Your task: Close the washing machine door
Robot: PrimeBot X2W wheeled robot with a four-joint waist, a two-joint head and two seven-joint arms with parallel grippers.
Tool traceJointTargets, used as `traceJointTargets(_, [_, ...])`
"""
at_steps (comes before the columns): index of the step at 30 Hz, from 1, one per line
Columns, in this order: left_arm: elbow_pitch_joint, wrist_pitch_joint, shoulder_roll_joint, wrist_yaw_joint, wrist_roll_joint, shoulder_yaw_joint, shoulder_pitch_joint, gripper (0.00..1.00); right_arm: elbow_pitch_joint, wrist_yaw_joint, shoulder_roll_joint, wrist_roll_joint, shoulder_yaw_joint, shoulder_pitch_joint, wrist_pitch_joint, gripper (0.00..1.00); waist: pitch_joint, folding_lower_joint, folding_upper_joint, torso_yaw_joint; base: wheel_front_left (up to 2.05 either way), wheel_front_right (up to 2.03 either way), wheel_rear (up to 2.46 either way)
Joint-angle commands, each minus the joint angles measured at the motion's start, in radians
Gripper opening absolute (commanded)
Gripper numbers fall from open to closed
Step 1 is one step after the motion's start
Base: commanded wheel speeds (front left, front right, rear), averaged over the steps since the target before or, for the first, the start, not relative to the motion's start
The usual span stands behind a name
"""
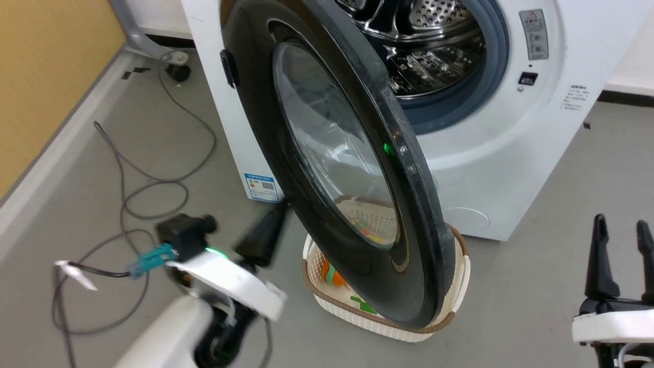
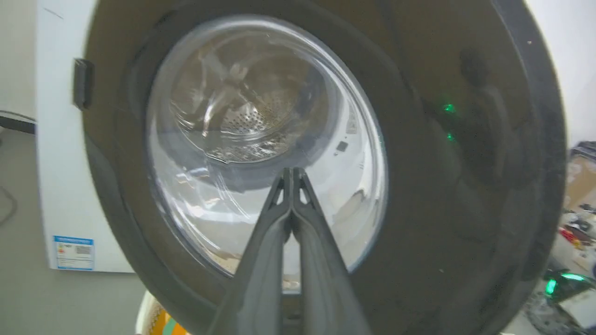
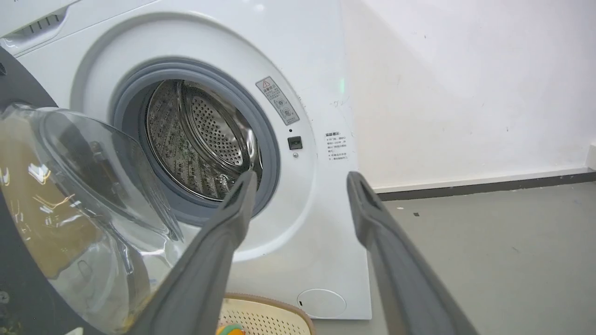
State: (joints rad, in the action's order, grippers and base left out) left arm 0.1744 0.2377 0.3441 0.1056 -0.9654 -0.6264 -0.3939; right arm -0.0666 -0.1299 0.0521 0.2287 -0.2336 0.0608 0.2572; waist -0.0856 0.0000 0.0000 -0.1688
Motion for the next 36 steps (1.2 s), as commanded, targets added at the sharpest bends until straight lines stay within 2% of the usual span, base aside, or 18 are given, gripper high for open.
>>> traceJointTargets(1, [0.012, 0.015, 0.000, -0.032, 0.046, 0.030, -0.021, 0.00, 0.010, -0.001, -0.002, 0.004, -0.006, 0.007, 0.005, 1.00, 0.008, 0.0000, 0.0000, -0.008, 0.00, 0.00, 0.00])
traceJointTargets(5, [-0.021, 0.023, -0.012, -0.180, 0.256, 0.179, -0.018, 0.00, 0.032, -0.001, -0.002, 0.002, -0.022, 0.006, 0.005, 1.00, 0.013, 0.0000, 0.0000, -0.022, 0.00, 0.00, 0.00])
traceJointTargets(7, [-0.059, 0.024, -0.020, -0.234, 0.365, 0.241, 0.008, 0.00, 0.047, -0.001, -0.002, -0.004, -0.025, 0.011, 0.005, 1.00, 0.014, 0.0000, 0.0000, -0.027, 0.00, 0.00, 0.00])
traceJointTargets(11, [-0.120, 0.024, -0.033, -0.325, 0.544, 0.320, 0.078, 0.00, 0.086, -0.001, -0.002, -0.012, -0.028, 0.034, 0.005, 1.00, 0.015, 0.0000, 0.0000, -0.035, 0.00, 0.00, 0.00])
traceJointTargets(14, [-0.143, 0.024, -0.046, -0.364, 0.613, 0.365, 0.134, 0.00, 0.120, -0.001, -0.002, -0.003, -0.033, 0.068, 0.005, 1.00, 0.016, 0.0000, 0.0000, -0.038, 0.00, 0.00, 0.00])
traceJointTargets(15, [-0.149, 0.024, -0.047, -0.371, 0.633, 0.377, 0.151, 0.85, 0.137, -0.001, -0.002, -0.002, -0.033, 0.084, 0.005, 1.00, 0.016, 0.0000, 0.0000, -0.039, 0.00, 0.00, 0.00])
traceJointTargets(16, [-0.159, 0.024, -0.054, -0.375, 0.647, 0.390, 0.168, 1.00, 0.153, -0.001, -0.002, 0.000, -0.034, 0.100, 0.005, 1.00, 0.016, 0.0000, 0.0000, -0.040, 0.00, 0.00, 0.00])
traceJointTargets(20, [-0.188, 0.024, -0.071, -0.369, 0.699, 0.429, 0.236, 1.00, 0.222, -0.001, -0.002, 0.032, -0.021, 0.167, 0.005, 1.00, 0.017, 0.0000, 0.0000, -0.046, 0.00, 0.00, 0.00])
traceJointTargets(21, [-0.195, 0.024, -0.077, -0.364, 0.710, 0.436, 0.252, 1.00, 0.245, -0.001, -0.002, 0.038, -0.015, 0.182, 0.005, 0.81, 0.018, 0.0000, 0.0000, -0.049, 0.00, 0.00, 0.00])
traceJointTargets(22, [-0.196, 0.024, -0.083, -0.357, 0.717, 0.441, 0.268, 1.00, 0.266, -0.001, -0.002, 0.046, -0.013, 0.195, 0.005, 0.51, 0.020, 0.0000, 0.0000, -0.052, 0.00, 0.00, 0.00])
traceJointTargets(23, [-0.198, 0.024, -0.090, -0.348, 0.721, 0.448, 0.282, 1.00, 0.286, -0.001, -0.002, 0.058, -0.006, 0.208, 0.005, 0.04, 0.021, 0.0000, 0.0000, -0.055, 0.00, 0.00, 0.00])
traceJointTargets(24, [-0.200, 0.024, -0.098, -0.338, 0.722, 0.455, 0.294, 1.00, 0.304, -0.001, -0.002, 0.072, 0.008, 0.218, 0.005, 0.00, 0.022, 0.0000, 0.0000, -0.059, 0.00, 0.00, 0.00])
traceJointTargets(30, [-0.174, 0.024, -0.134, -0.279, 0.751, 0.486, 0.351, 1.00, 0.413, -0.001, -0.002, 0.156, 0.101, 0.265, 0.005, 0.00, 0.032, 0.0000, 0.0000, -0.076, 0.00, 0.00, 0.00])
traceJointTargets(36, [-0.155, 0.024, -0.174, -0.244, 0.783, 0.521, 0.374, 1.00, 0.520, -0.001, 0.009, 0.198, 0.300, 0.279, 0.005, 0.00, 0.033, 0.0000, 0.0000, -0.082, 0.00, 0.00, 0.00])
